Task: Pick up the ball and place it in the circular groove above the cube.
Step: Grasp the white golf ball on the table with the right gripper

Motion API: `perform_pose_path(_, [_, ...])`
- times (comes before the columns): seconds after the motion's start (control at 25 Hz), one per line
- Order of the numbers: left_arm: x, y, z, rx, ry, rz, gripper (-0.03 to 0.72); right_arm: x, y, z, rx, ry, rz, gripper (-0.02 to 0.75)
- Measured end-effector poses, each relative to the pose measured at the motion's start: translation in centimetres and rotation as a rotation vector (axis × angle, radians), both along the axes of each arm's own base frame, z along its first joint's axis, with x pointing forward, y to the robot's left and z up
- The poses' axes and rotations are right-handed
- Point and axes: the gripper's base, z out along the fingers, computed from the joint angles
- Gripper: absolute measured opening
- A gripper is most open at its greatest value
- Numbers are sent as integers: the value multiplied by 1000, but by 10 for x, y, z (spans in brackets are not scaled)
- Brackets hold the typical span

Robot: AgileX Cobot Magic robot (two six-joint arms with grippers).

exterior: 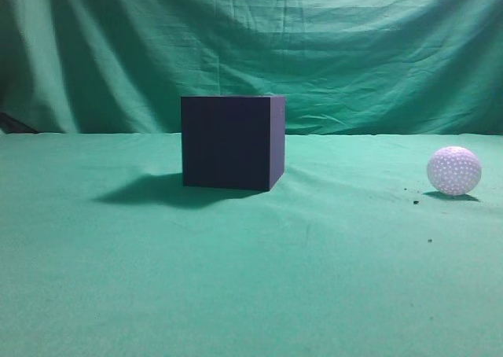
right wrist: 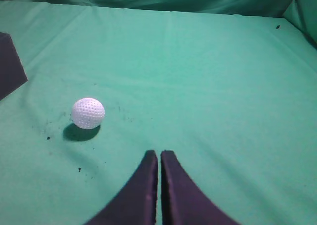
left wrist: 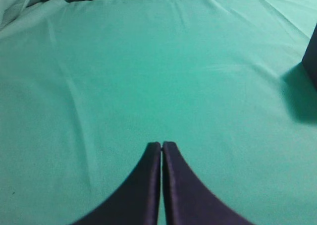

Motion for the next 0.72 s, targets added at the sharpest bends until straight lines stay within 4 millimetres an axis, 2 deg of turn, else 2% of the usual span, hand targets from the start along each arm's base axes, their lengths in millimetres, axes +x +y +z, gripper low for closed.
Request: perform_pose_path(0.72, [0,0,0,0,0,0,0,0,0,0,2,0,-1,0])
